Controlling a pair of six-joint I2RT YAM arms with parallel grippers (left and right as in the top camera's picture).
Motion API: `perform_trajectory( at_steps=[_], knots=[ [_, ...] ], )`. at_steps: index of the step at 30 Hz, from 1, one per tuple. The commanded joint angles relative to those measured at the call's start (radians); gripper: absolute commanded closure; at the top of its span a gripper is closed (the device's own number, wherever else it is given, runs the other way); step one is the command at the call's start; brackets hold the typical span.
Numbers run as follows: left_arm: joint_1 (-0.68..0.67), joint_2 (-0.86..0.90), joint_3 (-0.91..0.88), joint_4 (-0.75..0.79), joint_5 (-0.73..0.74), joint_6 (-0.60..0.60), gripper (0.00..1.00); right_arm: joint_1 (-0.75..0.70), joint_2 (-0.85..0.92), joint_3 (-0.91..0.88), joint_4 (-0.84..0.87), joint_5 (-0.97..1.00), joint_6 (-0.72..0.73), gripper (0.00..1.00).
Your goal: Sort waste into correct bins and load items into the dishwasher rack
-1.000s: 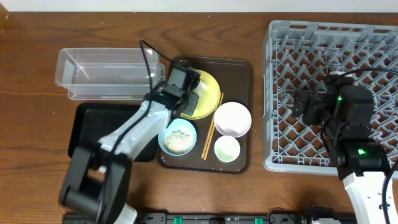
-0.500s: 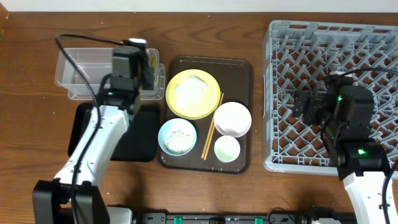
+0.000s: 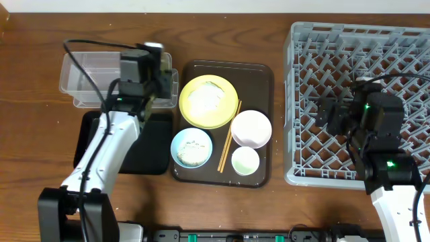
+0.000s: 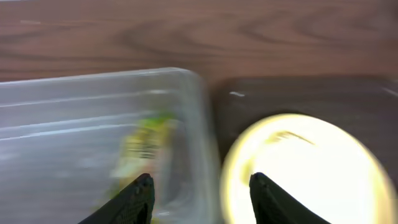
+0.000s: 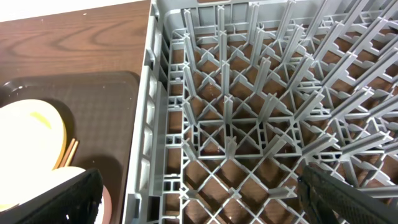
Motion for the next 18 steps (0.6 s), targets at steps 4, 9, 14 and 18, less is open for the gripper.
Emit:
perform_trajectory(
  at_steps=[4,9,14,18],
  knots=[
    [-0.109,0.057,0.004,-0.020,0.110,-0.007,0.38,0.007,-0.002,0.018,0.000,-0.004,-0.011,0.01],
    [-0.151,0.164,0.004,0.033,0.110,-0.007,0.35,0.007,-0.002,0.018,0.000,-0.004,-0.011,0.01],
    [-0.172,0.284,0.004,0.114,0.110,-0.007,0.33,0.007,-0.002,0.018,0.000,-0.004,-0.011,0.01],
    [-0.177,0.359,0.004,0.157,0.109,-0.007,0.32,0.007,-0.002,0.018,-0.001,-0.004,-0.011,0.01]
  ],
)
